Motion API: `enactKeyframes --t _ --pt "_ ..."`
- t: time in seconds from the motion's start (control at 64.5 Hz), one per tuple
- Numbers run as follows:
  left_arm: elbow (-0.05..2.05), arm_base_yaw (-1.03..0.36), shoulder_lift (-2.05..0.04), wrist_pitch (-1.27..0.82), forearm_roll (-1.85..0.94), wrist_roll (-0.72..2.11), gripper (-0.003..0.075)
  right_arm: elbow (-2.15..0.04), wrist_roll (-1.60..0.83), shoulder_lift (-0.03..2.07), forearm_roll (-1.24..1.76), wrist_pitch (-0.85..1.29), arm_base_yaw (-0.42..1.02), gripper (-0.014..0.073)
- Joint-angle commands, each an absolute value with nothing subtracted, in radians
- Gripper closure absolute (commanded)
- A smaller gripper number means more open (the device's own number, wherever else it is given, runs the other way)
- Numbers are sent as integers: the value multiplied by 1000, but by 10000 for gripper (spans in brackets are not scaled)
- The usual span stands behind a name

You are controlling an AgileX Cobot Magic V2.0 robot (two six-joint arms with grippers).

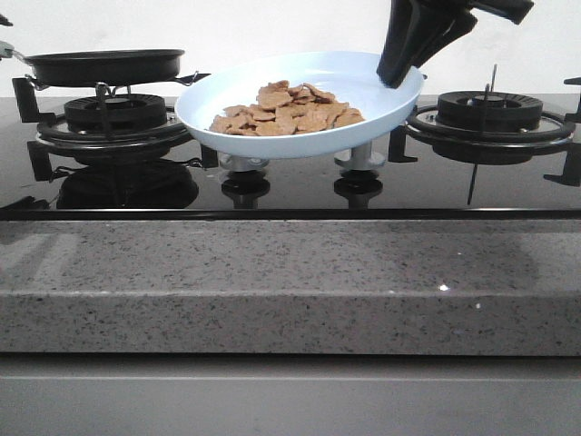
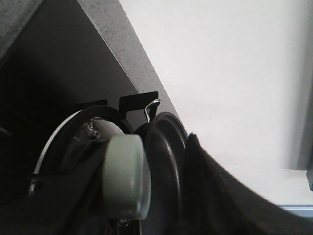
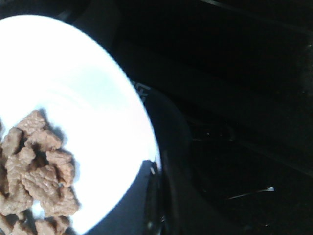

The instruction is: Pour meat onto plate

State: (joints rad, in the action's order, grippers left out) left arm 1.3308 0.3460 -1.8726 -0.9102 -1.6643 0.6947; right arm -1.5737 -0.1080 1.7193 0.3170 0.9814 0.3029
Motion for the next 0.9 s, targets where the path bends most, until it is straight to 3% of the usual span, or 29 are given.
enactKeyframes --t 0.0,0.14,0.543,0.636,0.791,0.884 --pt "1360 350 -1818 -985 -1697 702 290 -1600 -113 1661 341 942 301 653" --pt "1360 371 -1818 -1048 -1618 692 148 -1600 -113 1661 341 942 301 653" --pt "1360 402 -1785 -1199 -1442 644 167 -1600 -113 1661 341 942 301 653" --pt "1360 402 -1766 -1197 -1409 629 272 -1600 -113 1661 341 942 301 653" --pt "1356 396 -1734 -1207 -1348 599 523 -1600 -113 1661 341 942 301 653" --pt "1341 390 -1702 -1205 -1336 599 617 -1600 -113 1661 341 942 301 653"
